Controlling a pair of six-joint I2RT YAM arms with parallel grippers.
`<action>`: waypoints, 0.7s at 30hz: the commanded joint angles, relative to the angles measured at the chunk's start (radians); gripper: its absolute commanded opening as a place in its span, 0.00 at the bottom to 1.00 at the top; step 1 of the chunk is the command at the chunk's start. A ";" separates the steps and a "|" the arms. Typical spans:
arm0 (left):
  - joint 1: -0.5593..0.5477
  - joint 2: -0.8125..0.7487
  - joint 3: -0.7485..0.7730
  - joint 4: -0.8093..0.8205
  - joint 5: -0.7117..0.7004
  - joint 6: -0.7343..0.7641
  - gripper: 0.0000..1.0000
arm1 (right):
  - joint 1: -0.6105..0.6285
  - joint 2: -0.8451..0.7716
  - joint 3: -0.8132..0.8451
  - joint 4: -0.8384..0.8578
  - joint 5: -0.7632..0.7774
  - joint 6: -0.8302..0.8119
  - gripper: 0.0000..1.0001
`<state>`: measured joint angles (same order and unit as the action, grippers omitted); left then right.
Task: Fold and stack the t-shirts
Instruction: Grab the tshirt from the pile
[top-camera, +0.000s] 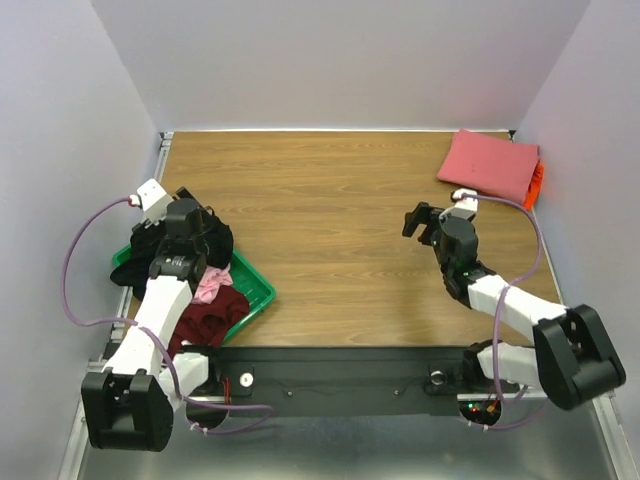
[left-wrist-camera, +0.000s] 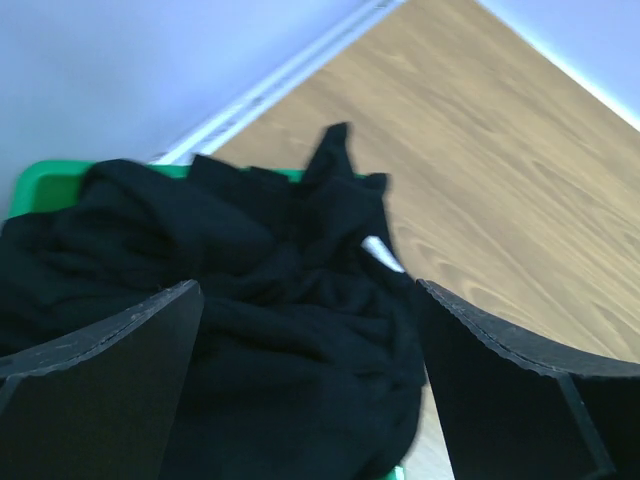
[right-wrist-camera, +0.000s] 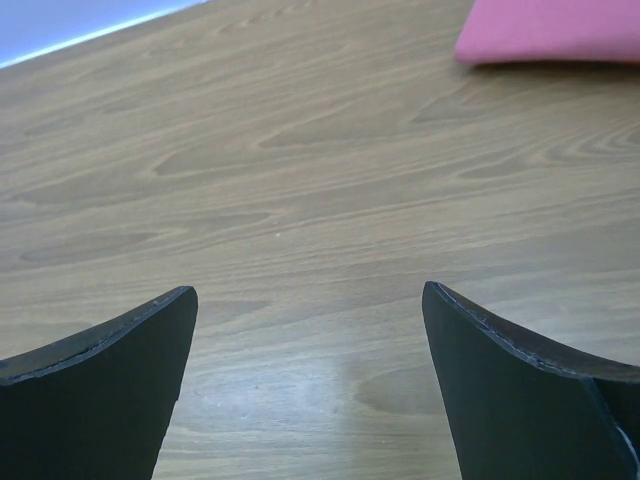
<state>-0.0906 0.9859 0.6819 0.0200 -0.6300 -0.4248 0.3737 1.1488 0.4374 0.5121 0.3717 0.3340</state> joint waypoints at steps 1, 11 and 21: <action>0.049 -0.052 -0.019 -0.071 -0.046 -0.041 0.99 | -0.050 0.077 0.055 0.115 -0.171 0.046 1.00; 0.066 -0.127 -0.110 -0.080 -0.054 -0.109 0.99 | -0.090 0.170 0.066 0.154 -0.283 0.086 1.00; 0.112 -0.039 -0.119 -0.003 0.044 -0.071 0.70 | -0.101 0.098 0.021 0.154 -0.277 0.083 1.00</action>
<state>-0.0044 0.9562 0.5800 -0.0479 -0.6003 -0.5121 0.2871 1.2854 0.4610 0.6003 0.1032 0.4149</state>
